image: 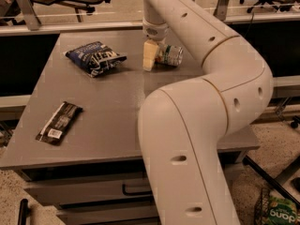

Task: Place 7up can upright

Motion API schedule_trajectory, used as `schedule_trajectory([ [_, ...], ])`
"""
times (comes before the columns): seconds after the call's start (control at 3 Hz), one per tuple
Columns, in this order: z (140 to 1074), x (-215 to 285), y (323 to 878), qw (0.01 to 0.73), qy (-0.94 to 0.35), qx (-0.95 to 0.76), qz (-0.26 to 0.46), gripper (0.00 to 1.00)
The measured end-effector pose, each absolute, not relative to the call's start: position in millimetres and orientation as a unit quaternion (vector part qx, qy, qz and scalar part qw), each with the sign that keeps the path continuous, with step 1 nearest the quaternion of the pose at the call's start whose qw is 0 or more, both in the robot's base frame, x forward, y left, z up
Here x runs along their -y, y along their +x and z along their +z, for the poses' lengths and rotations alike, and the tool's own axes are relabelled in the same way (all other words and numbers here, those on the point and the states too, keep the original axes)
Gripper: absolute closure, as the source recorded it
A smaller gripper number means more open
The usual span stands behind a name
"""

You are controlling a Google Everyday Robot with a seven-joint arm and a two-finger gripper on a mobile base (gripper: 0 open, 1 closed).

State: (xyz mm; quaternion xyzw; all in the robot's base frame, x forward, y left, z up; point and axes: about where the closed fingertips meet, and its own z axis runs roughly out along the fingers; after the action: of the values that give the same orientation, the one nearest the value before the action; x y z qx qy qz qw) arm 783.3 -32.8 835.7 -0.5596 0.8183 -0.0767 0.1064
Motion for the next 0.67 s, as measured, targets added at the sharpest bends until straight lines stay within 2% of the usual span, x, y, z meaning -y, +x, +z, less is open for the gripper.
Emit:
schedule_trajectory([
  [0.33,842.7,32.6,783.1,0.106,-0.560,-0.818,-0.077,0.81],
  [0.67,842.7,32.6,783.1,0.106,-0.560,-0.818,-0.077,1.00],
])
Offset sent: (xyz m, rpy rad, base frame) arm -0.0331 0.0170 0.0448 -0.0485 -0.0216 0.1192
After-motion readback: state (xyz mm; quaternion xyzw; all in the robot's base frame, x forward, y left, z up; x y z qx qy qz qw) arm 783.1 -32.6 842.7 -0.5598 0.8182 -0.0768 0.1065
